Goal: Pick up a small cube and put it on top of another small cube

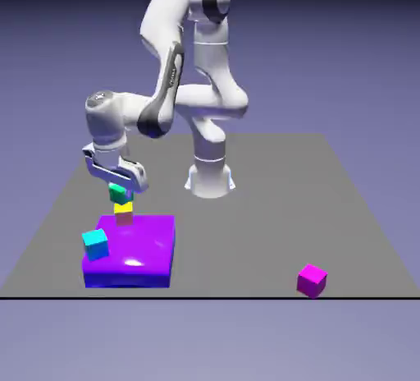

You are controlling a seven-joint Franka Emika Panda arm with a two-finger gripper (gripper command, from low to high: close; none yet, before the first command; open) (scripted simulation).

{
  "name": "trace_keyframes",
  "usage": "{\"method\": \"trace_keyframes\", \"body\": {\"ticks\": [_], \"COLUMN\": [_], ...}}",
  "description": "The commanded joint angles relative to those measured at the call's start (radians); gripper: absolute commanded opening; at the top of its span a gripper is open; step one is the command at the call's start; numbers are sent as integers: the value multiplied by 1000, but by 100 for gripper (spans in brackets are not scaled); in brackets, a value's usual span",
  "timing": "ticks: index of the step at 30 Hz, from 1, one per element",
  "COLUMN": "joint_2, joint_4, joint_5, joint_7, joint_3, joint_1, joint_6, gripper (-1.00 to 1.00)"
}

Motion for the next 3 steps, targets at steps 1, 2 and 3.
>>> {"method": "trace_keyframes", "body": {"ticks": [1, 2, 3], "joint_2": [0, -31, -63], "joint_4": [0, 14, 28], "joint_5": [0, -15, -29], "joint_7": [0, 11, 23], "joint_3": [0, 0, -1], "joint_1": [-1, 0, 1], "joint_6": [0, -43, -87], "gripper": [100, 100, 100]}}
